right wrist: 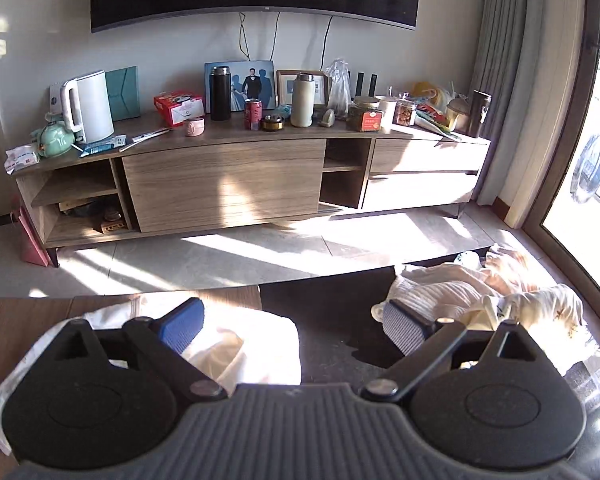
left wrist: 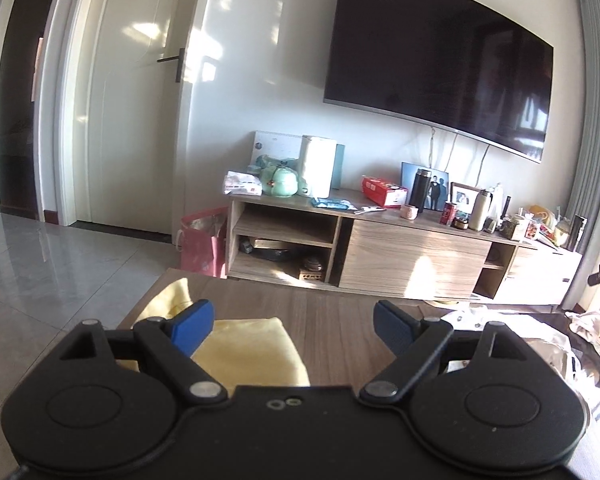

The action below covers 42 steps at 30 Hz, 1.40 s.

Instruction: Fold clothes

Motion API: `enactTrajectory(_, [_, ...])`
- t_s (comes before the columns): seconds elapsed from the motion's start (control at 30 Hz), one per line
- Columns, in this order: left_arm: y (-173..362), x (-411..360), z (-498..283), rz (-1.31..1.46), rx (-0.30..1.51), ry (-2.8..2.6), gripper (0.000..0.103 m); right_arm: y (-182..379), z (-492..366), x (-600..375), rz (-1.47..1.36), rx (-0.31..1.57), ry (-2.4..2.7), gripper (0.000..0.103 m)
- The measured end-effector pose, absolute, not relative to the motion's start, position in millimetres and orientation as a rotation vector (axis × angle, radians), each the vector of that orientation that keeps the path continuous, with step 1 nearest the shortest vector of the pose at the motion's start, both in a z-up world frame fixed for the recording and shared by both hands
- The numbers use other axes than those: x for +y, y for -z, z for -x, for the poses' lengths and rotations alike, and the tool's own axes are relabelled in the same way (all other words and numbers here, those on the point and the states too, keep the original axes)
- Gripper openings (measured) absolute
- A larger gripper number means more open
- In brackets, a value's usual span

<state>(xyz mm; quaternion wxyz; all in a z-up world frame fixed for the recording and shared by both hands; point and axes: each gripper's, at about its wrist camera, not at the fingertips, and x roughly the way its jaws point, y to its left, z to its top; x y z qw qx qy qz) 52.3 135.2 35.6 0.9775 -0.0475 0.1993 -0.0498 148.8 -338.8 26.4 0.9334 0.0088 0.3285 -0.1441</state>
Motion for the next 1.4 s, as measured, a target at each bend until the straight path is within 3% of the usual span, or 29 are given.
enactTrajectory(0.3, [3.0, 13.7, -85.6, -0.122, 0.449, 0.183, 0.088, 55.1, -97.8, -304.3, 0.102, 0.734, 0.103, 0.097])
enactTrajectory(0.33, [11.5, -1.4, -92.2, -0.167, 0.456, 0.197, 0.088, 60.1, -97.6, -306.7, 0.088, 0.742, 0.095, 0.095])
enactTrajectory(0.43, [35.6, -30.4, -107.8, -0.234, 0.492, 0.193, 0.088, 69.2, -94.8, -313.3, -0.016, 0.784, 0.027, 0.071])
enactTrajectory(0.7, [52.9, -21.3, -129.3, -0.062, 0.595, 0.173, 0.088, 57.7, -75.3, -324.3, -0.077, 0.658, 0.017, 0.079])
enactTrajectory(0.97, [75.6, -52.1, -152.1, -0.108, 0.668, 0.113, 0.086, 72.3, -141.3, -410.1, -0.334, 0.781, 0.140, 0.077])
enactTrajectory(1.0, [78.7, -53.1, -155.5, -0.105, 0.682, 0.108, 0.085, 76.4, -147.0, -414.2, -0.353, 0.804, 0.133, 0.074])
enactTrajectory(1.03, [81.8, -54.1, -158.9, -0.102, 0.696, 0.103, 0.085, 80.2, -151.6, -418.0, -0.379, 0.824, 0.121, 0.064])
enactTrajectory(1.1, [83.3, -54.9, -162.8, -0.082, 0.701, 0.107, 0.084, 85.3, -152.1, -422.9, -0.483, 0.826, 0.072, 0.060])
enactTrajectory(1.17, [84.5, -55.6, -166.5, -0.061, 0.704, 0.112, 0.084, 91.6, -151.0, -423.5, -0.584, 0.821, 0.036, 0.049])
enactTrajectory(1.33, [87.6, -57.4, -173.5, -0.026, 0.716, 0.129, 0.080, 93.7, -154.5, -397.2, -0.482, 0.837, 0.019, 0.045])
enactTrajectory(1.4, [88.8, -56.4, -174.7, -0.020, 0.723, 0.135, 0.061, 92.0, -154.2, -393.6, -0.457, 0.827, 0.029, 0.034])
